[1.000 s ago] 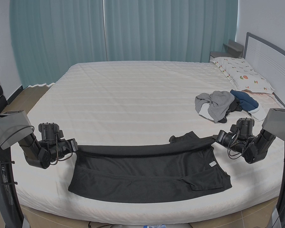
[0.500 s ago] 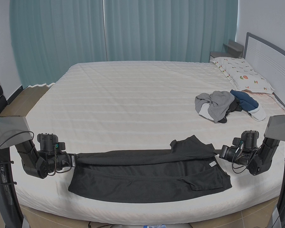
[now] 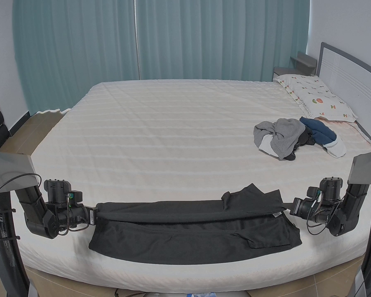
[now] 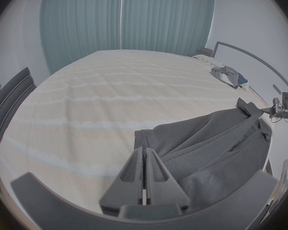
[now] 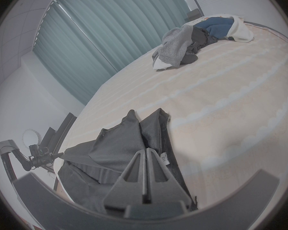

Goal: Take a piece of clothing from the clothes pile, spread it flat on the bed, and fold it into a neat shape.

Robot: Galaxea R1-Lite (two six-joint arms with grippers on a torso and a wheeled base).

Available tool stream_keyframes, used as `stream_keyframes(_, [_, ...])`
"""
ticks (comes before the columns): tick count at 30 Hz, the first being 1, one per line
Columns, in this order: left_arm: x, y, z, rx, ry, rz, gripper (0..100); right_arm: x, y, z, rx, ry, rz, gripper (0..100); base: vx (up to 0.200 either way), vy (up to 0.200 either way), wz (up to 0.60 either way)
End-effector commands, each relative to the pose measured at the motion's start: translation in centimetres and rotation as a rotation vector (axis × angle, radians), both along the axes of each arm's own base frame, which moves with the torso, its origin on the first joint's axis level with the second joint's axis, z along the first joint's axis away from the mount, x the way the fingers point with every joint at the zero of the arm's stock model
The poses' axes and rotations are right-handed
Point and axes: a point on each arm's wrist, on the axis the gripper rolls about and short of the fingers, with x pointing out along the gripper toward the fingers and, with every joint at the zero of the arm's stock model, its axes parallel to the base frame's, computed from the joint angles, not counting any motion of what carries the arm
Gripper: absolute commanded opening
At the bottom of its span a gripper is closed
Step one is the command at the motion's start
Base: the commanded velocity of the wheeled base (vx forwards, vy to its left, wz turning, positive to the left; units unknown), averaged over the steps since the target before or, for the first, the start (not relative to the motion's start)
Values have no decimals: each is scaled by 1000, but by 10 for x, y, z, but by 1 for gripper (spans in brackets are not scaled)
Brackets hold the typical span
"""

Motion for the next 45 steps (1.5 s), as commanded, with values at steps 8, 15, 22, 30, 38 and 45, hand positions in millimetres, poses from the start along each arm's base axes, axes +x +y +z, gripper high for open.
stream_keyframes(8, [-14,0,-9,58,48,-61,0,-20,-1,-20,-14,39,34,0,0,0,0])
stream_keyframes(15, [-15,-1,-11,55,54,-73,0,-25,0,-39,-28,37,46,0,0,0,0])
stream_keyframes(22, [-17,-2,-12,53,63,-76,100,-26,-3,-42,-18,21,33,100,0,0,0])
stream_keyframes(30, [-20,0,-6,52,51,-71,100,-25,-6,-21,41,-33,1,100,0,0,0])
stream_keyframes(38, [-19,11,21,-5,-35,-76,100,-19,-12,-9,147,-41,-72,100,0,0,0])
stream_keyframes(45, [-1,14,32,-159,-72,26,100,-10,-13,-9,226,-33,-121,100,0,0,0])
